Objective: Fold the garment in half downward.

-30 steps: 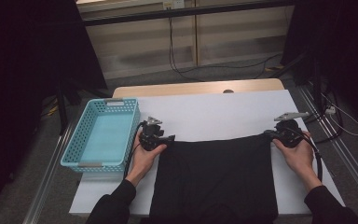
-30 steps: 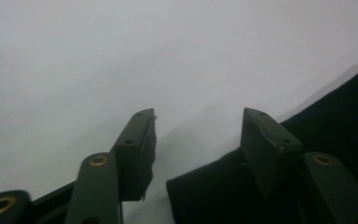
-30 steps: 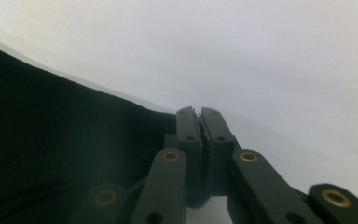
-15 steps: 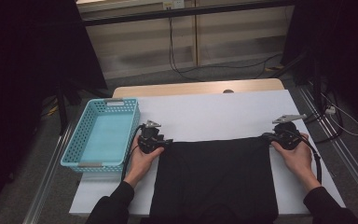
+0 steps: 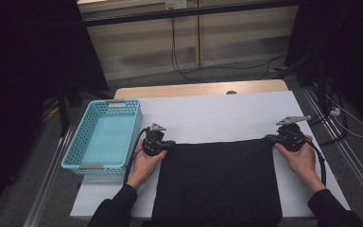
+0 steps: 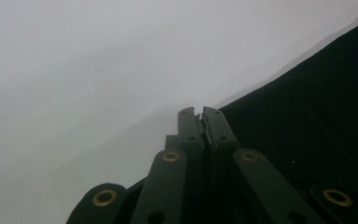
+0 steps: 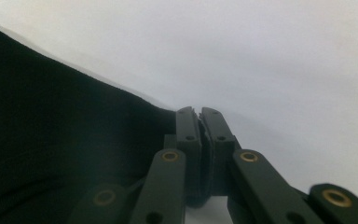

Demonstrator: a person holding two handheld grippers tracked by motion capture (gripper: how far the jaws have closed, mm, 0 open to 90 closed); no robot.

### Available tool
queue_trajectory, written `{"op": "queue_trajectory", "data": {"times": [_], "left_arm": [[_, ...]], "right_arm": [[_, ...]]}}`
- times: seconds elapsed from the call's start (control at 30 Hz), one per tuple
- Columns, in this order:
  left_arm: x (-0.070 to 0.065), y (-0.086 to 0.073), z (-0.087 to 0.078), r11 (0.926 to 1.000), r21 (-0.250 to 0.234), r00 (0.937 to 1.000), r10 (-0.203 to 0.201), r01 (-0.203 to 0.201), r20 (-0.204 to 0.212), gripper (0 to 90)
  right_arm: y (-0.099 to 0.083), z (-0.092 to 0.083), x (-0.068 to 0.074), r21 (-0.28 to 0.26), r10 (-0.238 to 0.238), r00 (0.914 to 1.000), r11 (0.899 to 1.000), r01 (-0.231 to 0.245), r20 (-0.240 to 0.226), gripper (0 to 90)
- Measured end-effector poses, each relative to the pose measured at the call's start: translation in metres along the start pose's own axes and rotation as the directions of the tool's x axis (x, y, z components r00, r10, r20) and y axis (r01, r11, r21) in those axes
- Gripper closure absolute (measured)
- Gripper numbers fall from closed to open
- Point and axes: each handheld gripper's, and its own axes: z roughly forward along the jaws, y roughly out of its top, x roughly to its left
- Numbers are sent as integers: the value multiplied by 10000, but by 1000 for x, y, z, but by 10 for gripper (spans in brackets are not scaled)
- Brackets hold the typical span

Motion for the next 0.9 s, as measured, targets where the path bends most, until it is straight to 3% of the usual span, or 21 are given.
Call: {"op": "queue_trajectory", "data": {"times": [0.13, 0.33, 0.6, 0.7, 0.77, 0.9], "left_arm": [[3, 3, -5, 9994, -298, 9998, -189, 189, -4, 871], [6, 13, -14, 9955, -844, 9990, -446, 439, -71, 874], [10, 21, -13, 9913, -1101, 9969, -749, 717, -256, 874], [12, 25, -13, 9909, -1136, 9967, -757, 720, -287, 874], [13, 29, -14, 9944, -986, 9984, -422, 383, -382, 875], [15, 35, -15, 9934, -1073, 9981, -463, 416, -418, 876]], "right_arm": [[2, 2, 0, 80, -120, 9999, 9999, 119, 90, 867], [11, -5, -2, -303, 41, 9999, 9995, -37, 106, 867], [20, -3, -5, -489, 74, 9998, 9988, -65, 194, 867], [23, -2, -5, -678, 46, 9999, 9977, -35, 163, 867], [26, -3, -5, -791, 49, 9999, 9969, -38, 136, 867], [32, -1, -8, -950, 98, 9999, 9954, -88, 103, 867]]}}
